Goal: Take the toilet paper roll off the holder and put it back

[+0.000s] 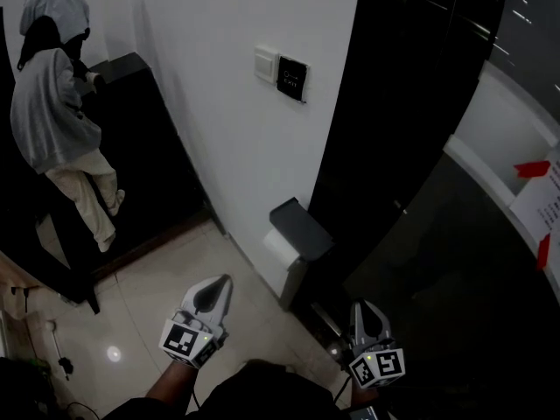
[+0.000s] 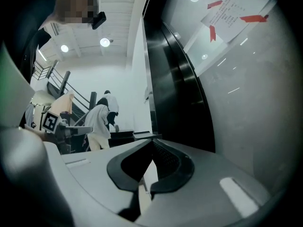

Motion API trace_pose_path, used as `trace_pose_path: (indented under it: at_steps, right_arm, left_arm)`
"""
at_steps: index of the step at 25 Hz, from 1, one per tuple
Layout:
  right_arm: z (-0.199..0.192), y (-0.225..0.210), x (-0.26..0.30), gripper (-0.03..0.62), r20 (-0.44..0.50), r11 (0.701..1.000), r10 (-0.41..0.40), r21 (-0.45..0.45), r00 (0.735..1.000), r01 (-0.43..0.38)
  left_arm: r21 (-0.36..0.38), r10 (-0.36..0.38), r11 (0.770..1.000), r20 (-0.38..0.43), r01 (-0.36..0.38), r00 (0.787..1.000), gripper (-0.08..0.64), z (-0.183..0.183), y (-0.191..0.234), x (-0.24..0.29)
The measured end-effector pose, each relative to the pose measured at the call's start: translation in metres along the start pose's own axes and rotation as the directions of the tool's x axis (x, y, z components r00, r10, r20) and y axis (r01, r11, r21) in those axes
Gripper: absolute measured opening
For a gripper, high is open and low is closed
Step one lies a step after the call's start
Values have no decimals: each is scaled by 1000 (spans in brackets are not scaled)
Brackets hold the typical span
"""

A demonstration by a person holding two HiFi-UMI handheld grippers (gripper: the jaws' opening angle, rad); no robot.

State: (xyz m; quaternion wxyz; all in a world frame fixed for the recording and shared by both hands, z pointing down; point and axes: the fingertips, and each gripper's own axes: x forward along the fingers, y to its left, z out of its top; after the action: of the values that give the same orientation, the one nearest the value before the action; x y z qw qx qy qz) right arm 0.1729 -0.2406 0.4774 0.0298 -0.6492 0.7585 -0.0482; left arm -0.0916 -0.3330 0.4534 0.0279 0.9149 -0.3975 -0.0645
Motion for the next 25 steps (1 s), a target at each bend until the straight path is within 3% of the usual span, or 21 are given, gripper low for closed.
trace_pose_path:
  at_steps: [15, 25]
  right_arm:
    - [-22, 53, -46, 14, -29, 997, -71, -13, 997, 71]
    - [-8, 73, -88, 14, 53, 999, 33, 17, 998, -34]
  left_arm:
    - [-6, -88, 996, -25, 88, 996, 2, -19, 4, -44]
    - [50, -21, 999, 24, 20, 999, 2, -8, -33, -105]
